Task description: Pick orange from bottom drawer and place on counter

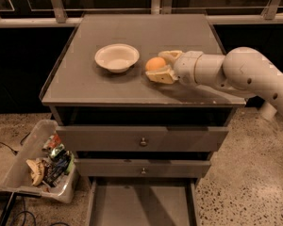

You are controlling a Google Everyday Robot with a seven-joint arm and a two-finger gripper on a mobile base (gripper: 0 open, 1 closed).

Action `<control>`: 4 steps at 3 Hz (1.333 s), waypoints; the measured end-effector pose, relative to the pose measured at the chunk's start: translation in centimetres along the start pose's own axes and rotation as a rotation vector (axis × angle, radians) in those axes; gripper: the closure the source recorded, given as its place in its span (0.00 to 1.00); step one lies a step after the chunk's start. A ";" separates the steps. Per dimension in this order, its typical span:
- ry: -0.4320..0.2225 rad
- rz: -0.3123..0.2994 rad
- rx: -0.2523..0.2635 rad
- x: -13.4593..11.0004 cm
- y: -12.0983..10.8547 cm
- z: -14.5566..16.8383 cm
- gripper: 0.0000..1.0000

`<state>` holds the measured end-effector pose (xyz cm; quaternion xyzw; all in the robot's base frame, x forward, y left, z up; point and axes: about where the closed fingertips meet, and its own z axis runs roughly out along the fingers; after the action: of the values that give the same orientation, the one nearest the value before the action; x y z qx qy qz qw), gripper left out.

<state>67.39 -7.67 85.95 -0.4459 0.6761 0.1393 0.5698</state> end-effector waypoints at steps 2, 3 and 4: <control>0.000 0.006 0.001 0.0 0.0 0.1 0.58; 0.000 0.006 0.001 0.0 0.0 0.1 0.35; 0.000 0.006 0.001 0.0 0.0 0.1 0.12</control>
Offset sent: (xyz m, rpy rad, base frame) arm 0.0008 0.0009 -0.0001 0.0040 0.0035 -0.0023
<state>67.46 -7.56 85.94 -0.4438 0.6773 0.1409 0.5696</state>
